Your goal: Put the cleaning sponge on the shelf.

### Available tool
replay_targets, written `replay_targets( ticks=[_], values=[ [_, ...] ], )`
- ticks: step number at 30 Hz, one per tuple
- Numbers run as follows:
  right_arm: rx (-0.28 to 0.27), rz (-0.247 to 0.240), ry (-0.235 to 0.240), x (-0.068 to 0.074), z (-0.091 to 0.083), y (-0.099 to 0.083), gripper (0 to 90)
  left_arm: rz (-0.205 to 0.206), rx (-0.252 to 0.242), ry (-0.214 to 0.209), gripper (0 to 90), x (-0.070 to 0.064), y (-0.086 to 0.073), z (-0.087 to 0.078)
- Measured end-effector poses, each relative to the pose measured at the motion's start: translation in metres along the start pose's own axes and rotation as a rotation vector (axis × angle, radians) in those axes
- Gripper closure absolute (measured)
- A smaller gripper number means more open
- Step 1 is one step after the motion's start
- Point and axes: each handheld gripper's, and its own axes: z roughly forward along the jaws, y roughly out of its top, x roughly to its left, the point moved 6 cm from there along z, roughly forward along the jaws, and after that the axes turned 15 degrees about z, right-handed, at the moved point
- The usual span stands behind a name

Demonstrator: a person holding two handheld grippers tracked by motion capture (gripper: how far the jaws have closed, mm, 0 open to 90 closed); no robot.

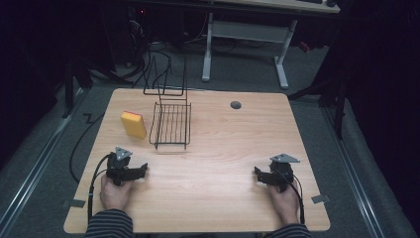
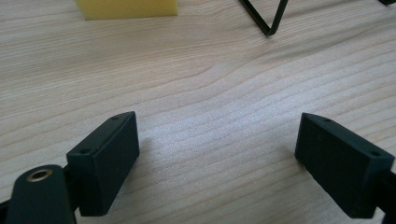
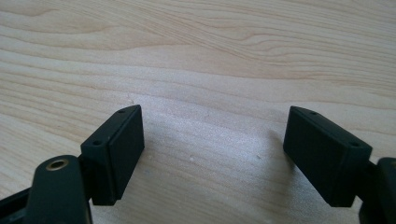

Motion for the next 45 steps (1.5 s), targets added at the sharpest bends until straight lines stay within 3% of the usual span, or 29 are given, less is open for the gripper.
replay_targets(
  ticks=[25, 31, 45],
  values=[
    [0.001, 0.002, -0.002, 0.0, -0.001, -0.001, 20.6, -0.006, 0.001, 0.006, 14.6, 0.0, 0.001, 0.001],
    [0.0, -0.001, 0.0, 0.0, -0.001, -0.001, 20.6, -0.002, 0.022, -0.001, 12.7, 0.0, 0.001, 0.0],
    [-0.003, -0.001, 0.002, 0.0, -0.002, -0.002, 20.6, -0.02, -0.057, 0.021, 11.1, 0.002, 0.012, -0.017]
  ],
)
